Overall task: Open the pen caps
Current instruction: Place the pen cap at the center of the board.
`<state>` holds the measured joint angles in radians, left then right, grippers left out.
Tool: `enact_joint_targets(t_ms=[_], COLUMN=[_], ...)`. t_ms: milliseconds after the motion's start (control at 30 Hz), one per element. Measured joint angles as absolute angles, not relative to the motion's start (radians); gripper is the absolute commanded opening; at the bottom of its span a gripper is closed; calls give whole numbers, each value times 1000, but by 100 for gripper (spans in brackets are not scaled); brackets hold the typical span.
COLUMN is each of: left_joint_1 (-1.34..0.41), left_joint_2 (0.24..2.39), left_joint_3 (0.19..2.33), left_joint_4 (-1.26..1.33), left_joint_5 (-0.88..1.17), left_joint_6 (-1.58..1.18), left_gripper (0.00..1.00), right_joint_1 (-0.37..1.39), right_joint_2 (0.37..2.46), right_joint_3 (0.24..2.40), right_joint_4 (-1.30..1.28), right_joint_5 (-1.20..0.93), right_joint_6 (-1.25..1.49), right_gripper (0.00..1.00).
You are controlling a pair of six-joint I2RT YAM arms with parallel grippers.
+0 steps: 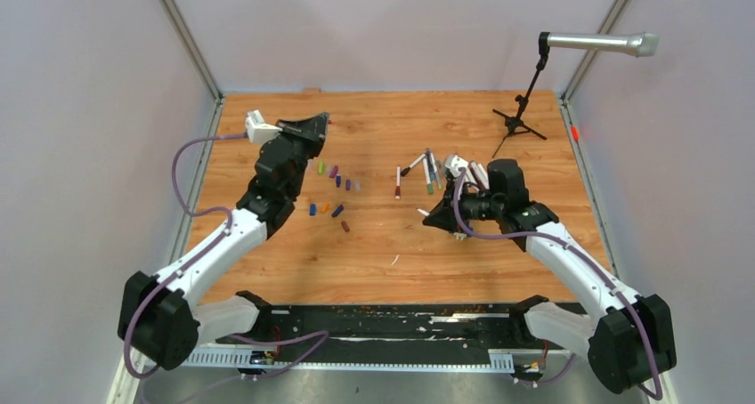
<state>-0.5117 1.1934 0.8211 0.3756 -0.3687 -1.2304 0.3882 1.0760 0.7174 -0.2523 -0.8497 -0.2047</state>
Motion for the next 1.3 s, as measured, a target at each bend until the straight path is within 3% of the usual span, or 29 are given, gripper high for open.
enact_joint_targets(t_ms=[200, 500, 867, 1000, 1167, 1300], left_joint_1=[-517, -518, -665, -683, -697, -704], left_joint_2=[1064, 1000, 1328, 1495, 1653, 1723], left_joint_3=[812, 741, 781, 881, 1002, 1061], left_joint_4=[331, -12, -302, -332, -378, -406], left_joint_5=[-368, -70, -65, -112, -160, -179], left_joint_6=[-1158, -913, -693, -686, -677, -661], left_gripper=[0, 0, 0, 12, 16, 29], right_joint_1=[322, 23, -147, -173, -181, -190], right_joint_2=[1042, 978, 990, 990, 990, 990], right_joint_3=[715, 710, 684, 683, 675, 669], right_joint_4=[-277, -295, -302, -302, -301, -302], right_joint_5=[-858, -739, -728, -734, -739, -743], right_joint_6=[-231, -330, -366, -368, -368, -368], right_gripper=[0, 0, 0, 0, 0, 0])
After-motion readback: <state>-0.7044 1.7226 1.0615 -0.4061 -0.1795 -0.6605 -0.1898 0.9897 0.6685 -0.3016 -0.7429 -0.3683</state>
